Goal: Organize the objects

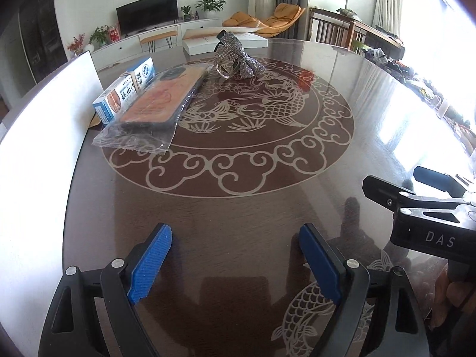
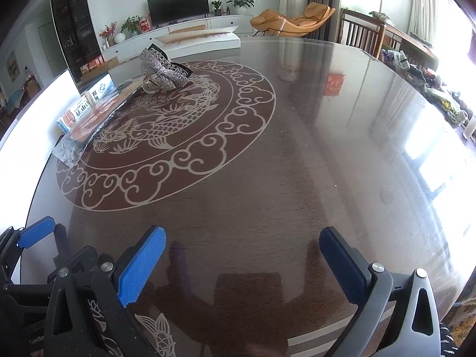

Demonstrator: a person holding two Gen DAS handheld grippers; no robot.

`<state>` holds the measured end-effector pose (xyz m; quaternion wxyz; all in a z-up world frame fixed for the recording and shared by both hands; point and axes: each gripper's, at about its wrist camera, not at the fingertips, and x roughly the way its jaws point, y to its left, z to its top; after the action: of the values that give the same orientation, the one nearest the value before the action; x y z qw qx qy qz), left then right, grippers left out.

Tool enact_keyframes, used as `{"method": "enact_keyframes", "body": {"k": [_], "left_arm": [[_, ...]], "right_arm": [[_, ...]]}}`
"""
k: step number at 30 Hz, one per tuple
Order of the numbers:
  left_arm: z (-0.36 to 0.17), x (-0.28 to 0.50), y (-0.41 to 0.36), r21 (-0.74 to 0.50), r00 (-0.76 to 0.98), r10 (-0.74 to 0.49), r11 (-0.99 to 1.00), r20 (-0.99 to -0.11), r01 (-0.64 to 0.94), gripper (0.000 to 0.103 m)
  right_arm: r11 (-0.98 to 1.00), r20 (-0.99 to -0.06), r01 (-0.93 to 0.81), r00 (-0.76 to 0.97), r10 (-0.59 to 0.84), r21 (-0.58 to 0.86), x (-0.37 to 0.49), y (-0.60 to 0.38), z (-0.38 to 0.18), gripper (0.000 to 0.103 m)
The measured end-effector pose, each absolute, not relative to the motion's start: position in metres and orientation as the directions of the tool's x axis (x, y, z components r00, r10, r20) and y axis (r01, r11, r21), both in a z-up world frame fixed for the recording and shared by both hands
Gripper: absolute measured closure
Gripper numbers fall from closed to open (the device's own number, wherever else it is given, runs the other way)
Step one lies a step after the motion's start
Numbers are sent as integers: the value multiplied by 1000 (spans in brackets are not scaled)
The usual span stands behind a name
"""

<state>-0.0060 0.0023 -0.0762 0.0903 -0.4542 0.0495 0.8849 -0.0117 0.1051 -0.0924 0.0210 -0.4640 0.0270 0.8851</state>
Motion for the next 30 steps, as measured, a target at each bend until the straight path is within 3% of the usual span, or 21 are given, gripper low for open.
{"method": "enact_keyframes", "body": {"k": [6,8,30], "left_arm": [[-77,-11,1,4,-575,114,-980,-810,-200,10],[-79,-13,0,4,-566,108,-981,-817,-194,0],[-81,-15,-2,0,-563,111,-981,-819,-193,0]], "right_arm": [[-998,-830,-62,-557,31,4,-14,103,-98,0],[-998,-830,-62,-557,37,-3,-15,104,-99,0],[-997,-821,-71,-569,47,-8,-17,103,-100,0]]}}
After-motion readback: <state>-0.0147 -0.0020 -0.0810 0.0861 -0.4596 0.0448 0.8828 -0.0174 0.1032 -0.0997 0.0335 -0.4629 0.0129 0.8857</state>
